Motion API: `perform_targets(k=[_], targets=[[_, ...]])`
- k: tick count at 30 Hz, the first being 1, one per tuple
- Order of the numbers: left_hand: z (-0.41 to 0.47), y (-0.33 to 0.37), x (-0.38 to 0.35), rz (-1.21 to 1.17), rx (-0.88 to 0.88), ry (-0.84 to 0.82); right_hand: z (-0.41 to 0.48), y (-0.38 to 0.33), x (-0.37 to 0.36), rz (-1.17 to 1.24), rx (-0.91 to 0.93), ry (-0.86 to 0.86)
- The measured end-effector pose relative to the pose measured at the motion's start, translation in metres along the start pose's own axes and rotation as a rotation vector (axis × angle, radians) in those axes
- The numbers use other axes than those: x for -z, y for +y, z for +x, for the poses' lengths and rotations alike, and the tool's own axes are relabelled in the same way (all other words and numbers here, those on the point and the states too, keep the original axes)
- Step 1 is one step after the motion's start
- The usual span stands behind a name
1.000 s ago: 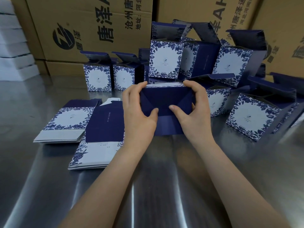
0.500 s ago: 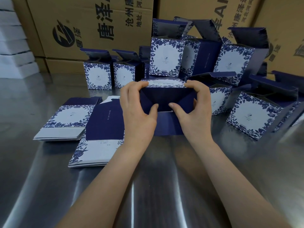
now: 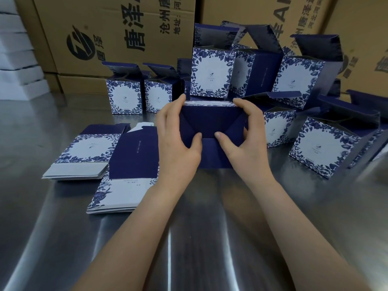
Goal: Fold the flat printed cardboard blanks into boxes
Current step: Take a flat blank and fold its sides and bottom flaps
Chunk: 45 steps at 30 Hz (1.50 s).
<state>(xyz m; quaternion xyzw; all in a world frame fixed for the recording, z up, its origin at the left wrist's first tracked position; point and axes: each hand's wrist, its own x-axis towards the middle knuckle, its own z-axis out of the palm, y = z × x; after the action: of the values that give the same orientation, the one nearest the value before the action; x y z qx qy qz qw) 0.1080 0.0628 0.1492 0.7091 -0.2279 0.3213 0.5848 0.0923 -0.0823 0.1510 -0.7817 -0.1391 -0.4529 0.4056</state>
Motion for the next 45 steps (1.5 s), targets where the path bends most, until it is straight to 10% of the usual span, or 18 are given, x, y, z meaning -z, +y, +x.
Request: perform_targets(k=[38,45], targets=[[0.01,-0.004,0.012,-0.262,0.196,0.117,0.005,-0.008,0.008,0.305,-0.213,-0.022],[0.003,0.002,0.007,-0.211,0.104,0.129,0.011,0.001,0.007,0.49,-0.528,0.042]])
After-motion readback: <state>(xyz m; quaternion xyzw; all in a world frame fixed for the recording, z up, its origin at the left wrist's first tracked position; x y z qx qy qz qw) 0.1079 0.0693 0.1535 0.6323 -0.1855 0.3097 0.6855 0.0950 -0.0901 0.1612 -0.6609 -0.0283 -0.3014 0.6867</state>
